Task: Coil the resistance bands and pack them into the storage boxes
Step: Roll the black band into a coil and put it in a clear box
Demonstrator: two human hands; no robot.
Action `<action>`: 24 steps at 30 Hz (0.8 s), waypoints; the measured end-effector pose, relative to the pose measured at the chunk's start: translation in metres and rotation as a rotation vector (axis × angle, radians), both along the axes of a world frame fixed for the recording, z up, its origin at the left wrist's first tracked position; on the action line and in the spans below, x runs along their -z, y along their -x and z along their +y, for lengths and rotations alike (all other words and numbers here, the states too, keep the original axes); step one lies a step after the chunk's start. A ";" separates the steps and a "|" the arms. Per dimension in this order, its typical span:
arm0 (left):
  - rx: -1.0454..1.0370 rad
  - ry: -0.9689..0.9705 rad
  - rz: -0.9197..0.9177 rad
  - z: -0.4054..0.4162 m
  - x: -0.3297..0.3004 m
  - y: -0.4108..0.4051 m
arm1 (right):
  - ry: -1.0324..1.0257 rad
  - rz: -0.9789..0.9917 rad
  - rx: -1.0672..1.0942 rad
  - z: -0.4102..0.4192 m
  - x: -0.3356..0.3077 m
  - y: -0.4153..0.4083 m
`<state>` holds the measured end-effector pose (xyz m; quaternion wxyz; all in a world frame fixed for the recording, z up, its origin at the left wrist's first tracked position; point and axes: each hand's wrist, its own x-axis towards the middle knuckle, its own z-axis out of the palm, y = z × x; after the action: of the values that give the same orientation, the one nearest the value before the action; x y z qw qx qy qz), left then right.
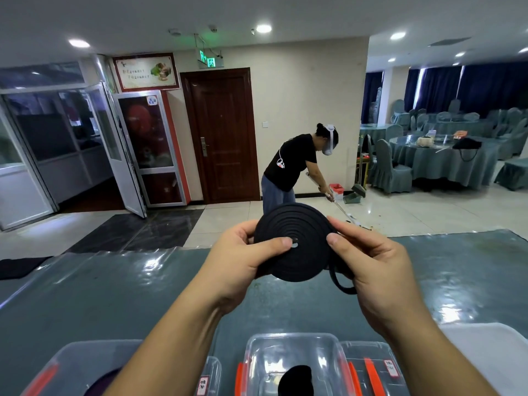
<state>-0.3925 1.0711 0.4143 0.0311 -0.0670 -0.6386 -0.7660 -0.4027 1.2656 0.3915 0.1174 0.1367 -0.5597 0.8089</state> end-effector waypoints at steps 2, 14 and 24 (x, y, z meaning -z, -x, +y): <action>0.049 0.040 -0.038 -0.001 0.001 0.000 | -0.032 -0.005 0.002 0.001 0.002 0.000; 0.012 -0.006 -0.036 0.001 0.003 -0.002 | -0.025 -0.015 0.048 -0.001 0.007 -0.001; 0.007 0.060 0.013 -0.005 -0.005 -0.010 | 0.057 -0.055 -0.038 0.000 0.004 -0.007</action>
<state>-0.3823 1.0662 0.4197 0.0305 -0.0752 -0.6608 -0.7461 -0.3961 1.2655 0.3877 0.0906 0.1214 -0.5368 0.8300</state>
